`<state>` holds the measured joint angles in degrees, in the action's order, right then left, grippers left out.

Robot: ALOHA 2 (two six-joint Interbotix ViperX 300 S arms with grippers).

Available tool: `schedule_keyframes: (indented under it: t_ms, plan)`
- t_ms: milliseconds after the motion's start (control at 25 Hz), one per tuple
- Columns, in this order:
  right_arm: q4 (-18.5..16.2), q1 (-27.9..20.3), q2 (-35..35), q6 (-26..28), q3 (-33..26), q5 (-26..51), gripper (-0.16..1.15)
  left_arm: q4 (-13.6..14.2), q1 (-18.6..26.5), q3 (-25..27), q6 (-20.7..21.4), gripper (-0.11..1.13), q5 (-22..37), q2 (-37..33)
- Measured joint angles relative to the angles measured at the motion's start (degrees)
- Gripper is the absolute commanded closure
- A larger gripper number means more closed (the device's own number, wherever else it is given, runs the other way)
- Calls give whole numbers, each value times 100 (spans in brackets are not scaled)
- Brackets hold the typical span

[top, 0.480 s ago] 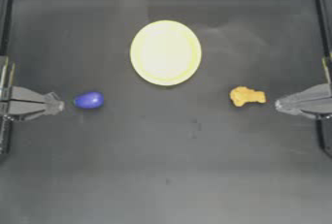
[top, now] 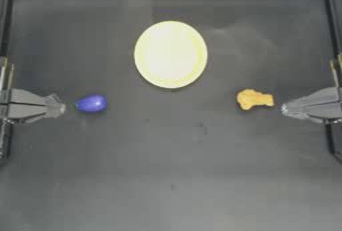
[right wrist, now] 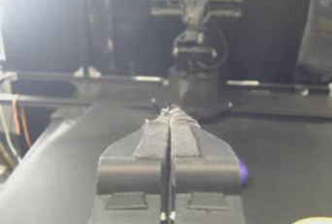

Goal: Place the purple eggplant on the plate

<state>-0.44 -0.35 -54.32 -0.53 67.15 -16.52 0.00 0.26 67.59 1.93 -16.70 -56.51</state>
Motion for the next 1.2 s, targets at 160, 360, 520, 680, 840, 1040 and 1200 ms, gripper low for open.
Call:
schedule_keyframes:
  t_ms: [160,360,520,680,840,1040,1200]
  plan:
    - [-97,0,44,0,-44,141,7,0,0,0,9,4,185,0]
    - [-141,0,53,0,-105,167,0,0,79,-62,18,4,527,9]
    - [-141,-9,62,0,-114,167,0,0,211,-176,18,0,1037,97]
    - [-132,-9,53,0,-114,167,-1,9,747,-510,35,-1,2241,396]
    - [-114,-26,62,9,-105,176,-1,79,1301,-923,246,-1,3349,835]
    - [-105,-79,97,18,-97,185,-1,97,1529,-1230,536,-1,4078,1503]
    - [-105,-105,167,35,-97,176,-1,97,1600,-1433,765,-1,4368,2259]
